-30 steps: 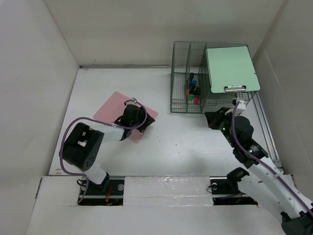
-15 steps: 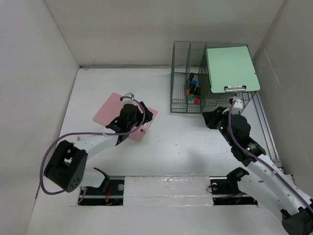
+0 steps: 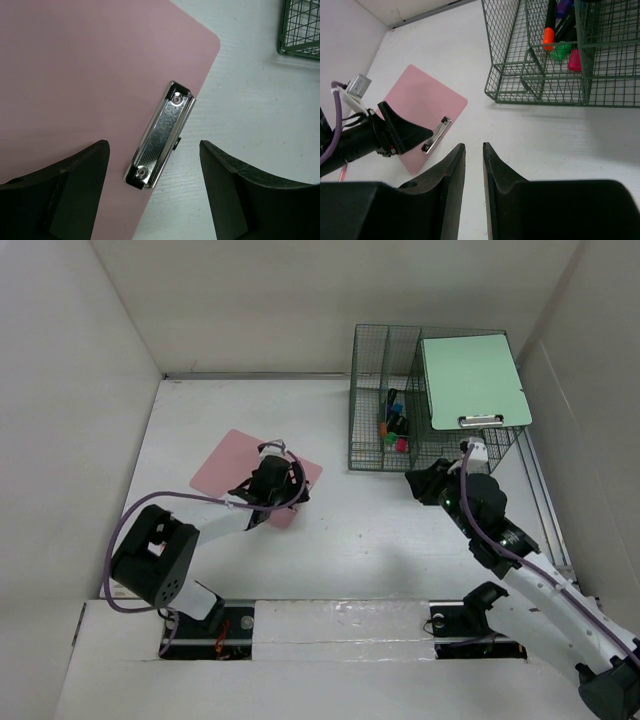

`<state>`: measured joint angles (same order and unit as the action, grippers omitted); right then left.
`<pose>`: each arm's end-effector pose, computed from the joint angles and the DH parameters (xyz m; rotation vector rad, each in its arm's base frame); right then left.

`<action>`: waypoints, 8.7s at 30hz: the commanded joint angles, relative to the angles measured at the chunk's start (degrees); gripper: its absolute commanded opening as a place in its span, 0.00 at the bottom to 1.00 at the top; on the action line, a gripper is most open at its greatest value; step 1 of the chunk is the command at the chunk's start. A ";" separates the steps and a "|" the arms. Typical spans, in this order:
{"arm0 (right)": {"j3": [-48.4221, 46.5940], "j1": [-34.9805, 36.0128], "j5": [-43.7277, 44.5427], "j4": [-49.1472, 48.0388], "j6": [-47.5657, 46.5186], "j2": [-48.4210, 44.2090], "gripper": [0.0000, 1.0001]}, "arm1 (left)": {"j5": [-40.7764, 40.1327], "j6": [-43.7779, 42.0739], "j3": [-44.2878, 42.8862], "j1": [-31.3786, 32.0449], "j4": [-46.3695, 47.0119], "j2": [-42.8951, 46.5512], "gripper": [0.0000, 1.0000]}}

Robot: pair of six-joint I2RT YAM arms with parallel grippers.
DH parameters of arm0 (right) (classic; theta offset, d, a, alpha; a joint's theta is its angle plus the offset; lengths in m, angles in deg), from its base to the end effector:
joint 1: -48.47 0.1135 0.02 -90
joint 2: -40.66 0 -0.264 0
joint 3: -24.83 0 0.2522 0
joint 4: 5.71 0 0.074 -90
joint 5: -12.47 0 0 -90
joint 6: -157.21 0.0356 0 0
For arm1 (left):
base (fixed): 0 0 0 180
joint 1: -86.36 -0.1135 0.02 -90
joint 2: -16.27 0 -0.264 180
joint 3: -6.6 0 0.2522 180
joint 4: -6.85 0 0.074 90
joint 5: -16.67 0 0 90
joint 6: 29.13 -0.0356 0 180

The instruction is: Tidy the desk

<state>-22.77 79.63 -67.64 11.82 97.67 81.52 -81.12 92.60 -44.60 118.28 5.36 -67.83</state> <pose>0.1554 0.0868 0.2954 0.1175 1.7953 0.6272 0.2528 -0.1518 0.1774 -0.0755 2.2049 -0.4856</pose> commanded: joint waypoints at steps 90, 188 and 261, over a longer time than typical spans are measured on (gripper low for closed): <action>-13.96 10.06 -17.28 -31.46 11.47 41.41 0.00 | -0.90 -3.42 2.71 17.12 4.87 28.54 0.39; -11.76 -36.43 1.89 -29.39 33.09 25.66 0.73 | -0.29 1.06 3.94 15.01 13.56 28.64 0.72; -30.41 -6.12 -0.98 2.56 -20.61 1.33 0.00 | 0.86 0.09 3.24 15.01 12.34 33.82 0.99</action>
<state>-55.30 71.96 -52.99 23.60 80.65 84.77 -78.56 92.88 -41.05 133.49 15.07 -36.57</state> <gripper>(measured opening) 0.009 0.986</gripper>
